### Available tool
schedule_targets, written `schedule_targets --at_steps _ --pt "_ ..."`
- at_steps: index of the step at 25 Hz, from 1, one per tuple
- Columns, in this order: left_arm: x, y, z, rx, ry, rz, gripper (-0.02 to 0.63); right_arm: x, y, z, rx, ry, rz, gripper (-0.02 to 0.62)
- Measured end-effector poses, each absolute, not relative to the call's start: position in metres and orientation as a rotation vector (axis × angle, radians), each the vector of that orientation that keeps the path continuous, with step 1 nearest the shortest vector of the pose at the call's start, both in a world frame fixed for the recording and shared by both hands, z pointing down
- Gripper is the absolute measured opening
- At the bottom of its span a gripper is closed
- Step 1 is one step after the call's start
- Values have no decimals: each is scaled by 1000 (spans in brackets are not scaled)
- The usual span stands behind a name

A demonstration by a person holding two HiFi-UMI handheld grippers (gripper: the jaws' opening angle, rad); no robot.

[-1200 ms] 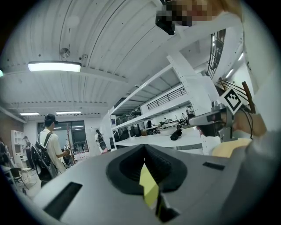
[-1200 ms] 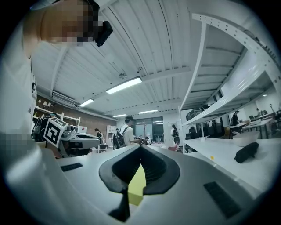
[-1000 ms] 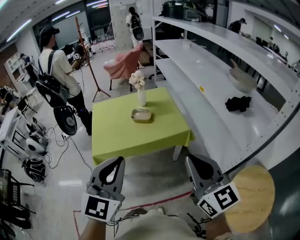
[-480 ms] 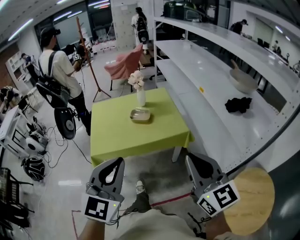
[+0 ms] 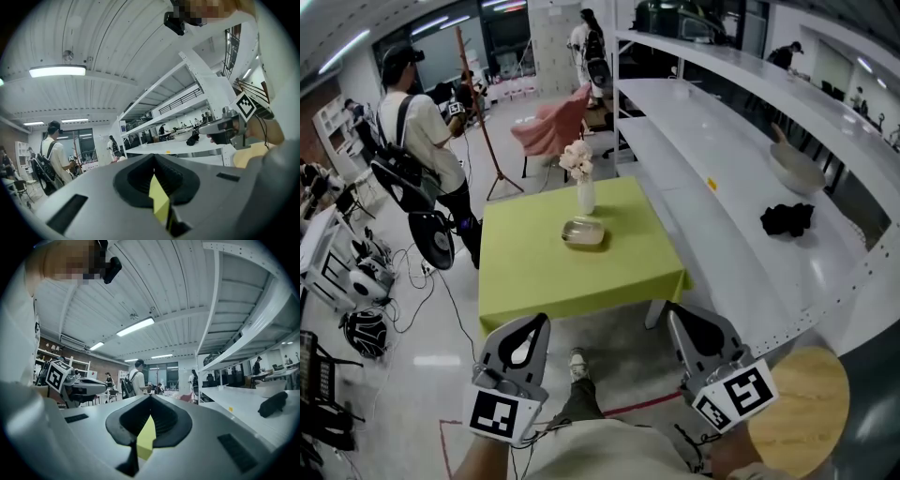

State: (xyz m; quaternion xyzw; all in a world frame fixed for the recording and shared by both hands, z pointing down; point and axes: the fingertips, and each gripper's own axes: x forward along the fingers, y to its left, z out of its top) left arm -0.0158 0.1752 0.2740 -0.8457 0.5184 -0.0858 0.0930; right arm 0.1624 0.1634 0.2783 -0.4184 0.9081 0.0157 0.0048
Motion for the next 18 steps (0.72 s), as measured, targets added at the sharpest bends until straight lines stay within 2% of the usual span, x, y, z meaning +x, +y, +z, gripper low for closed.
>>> schedule_targets --at_steps 18 --pt "-70 29 289 -2562 1553 -257 6 94 23 292 -1274 2935 -11 6"
